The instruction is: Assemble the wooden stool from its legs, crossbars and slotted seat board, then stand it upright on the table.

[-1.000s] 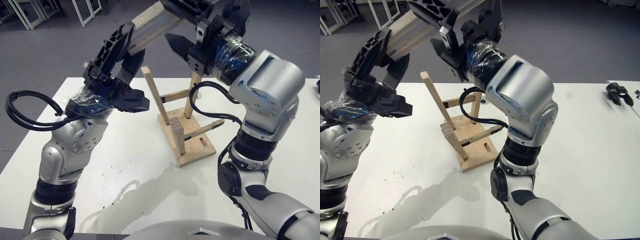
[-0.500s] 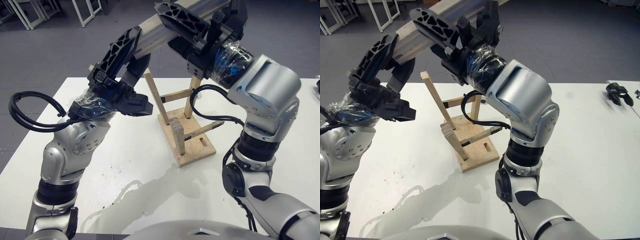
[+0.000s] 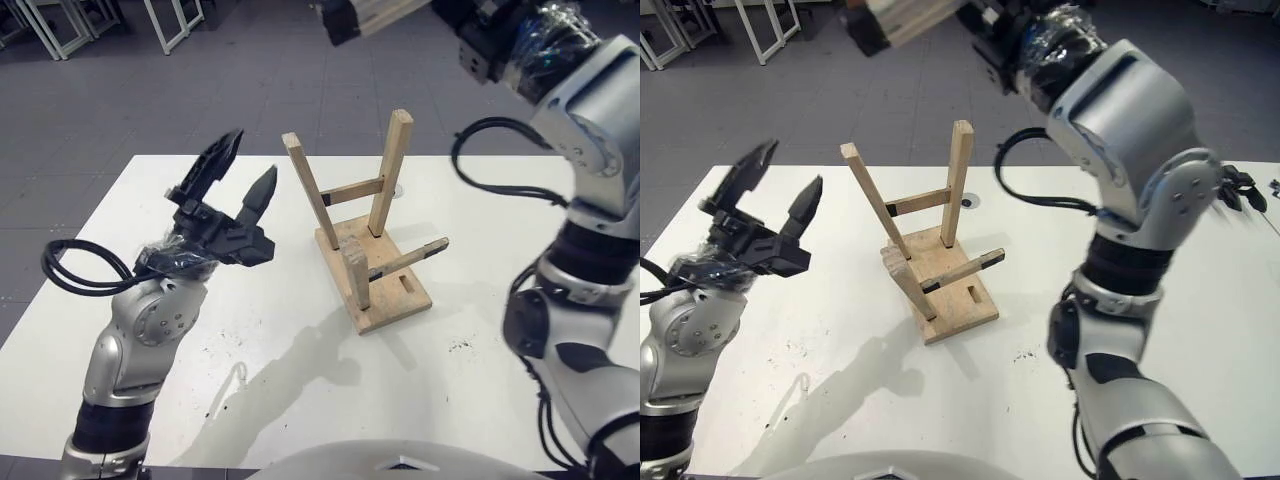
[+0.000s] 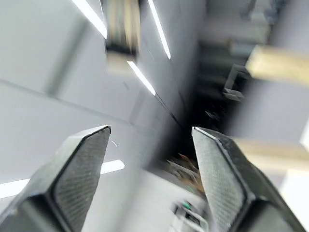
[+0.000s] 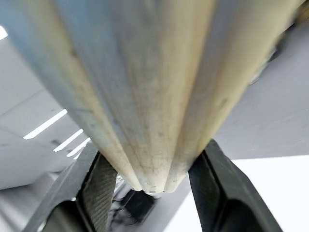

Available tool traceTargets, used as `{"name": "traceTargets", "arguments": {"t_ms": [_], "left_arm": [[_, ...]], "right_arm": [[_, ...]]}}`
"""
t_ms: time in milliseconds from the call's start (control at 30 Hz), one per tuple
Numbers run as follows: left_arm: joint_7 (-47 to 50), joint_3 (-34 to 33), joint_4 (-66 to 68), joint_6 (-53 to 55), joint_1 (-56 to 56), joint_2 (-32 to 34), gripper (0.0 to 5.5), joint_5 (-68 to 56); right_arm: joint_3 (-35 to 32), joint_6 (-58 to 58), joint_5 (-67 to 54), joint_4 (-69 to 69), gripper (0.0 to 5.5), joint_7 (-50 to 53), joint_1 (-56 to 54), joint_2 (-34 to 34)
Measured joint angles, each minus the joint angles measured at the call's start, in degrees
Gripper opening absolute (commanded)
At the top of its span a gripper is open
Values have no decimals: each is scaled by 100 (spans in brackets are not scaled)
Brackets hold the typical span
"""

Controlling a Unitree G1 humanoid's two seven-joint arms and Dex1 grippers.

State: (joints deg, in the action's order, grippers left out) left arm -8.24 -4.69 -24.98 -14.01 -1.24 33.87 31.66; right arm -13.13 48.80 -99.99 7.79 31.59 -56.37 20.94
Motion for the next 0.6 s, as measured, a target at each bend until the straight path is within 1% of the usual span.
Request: {"name": "traceTargets", "arguments": {"t_ms": [33, 100, 167, 200, 267, 333, 467, 533, 600], "left_arm": [[-207, 39, 147, 257, -153, -27, 312, -15], [-420, 132, 254, 632, -177, -140, 312, -61], [-807, 378, 466, 1312, -140, -395, 312, -222], [-1008, 499, 587, 1699, -136, -554, 312, -322], [-1376, 669, 718, 2348, -90, -768, 312, -579], [-1583, 746, 973, 3039, -10, -1147, 312, -944], [-1741, 952, 1363, 3694, 482, -1490, 312, -1339], [-1737, 958, 1494, 3884, 690, -1595, 312, -1512], [-1718, 957, 1627, 3987, 837, -1685, 312, -1611]], "right_arm": [[113, 224, 376, -119, 203, -341, -5, 364], [123, 550, 793, -294, 203, -1130, 73, 976], [81, 833, 1567, -481, 203, -2240, 496, 2001], [80, 905, 1946, -560, 203, -2671, 772, 2346], [287, 892, 2621, -555, 203, -3460, 1098, 2725], [794, 767, 3482, -476, 203, -4474, 1498, 3109], [1791, 239, 4960, -437, 203, -5883, 2259, 3335], [2111, -2, 5456, -395, 203, -6328, 2502, 3282], [2270, -135, 5725, -377, 203, -6575, 2665, 3061]]}}
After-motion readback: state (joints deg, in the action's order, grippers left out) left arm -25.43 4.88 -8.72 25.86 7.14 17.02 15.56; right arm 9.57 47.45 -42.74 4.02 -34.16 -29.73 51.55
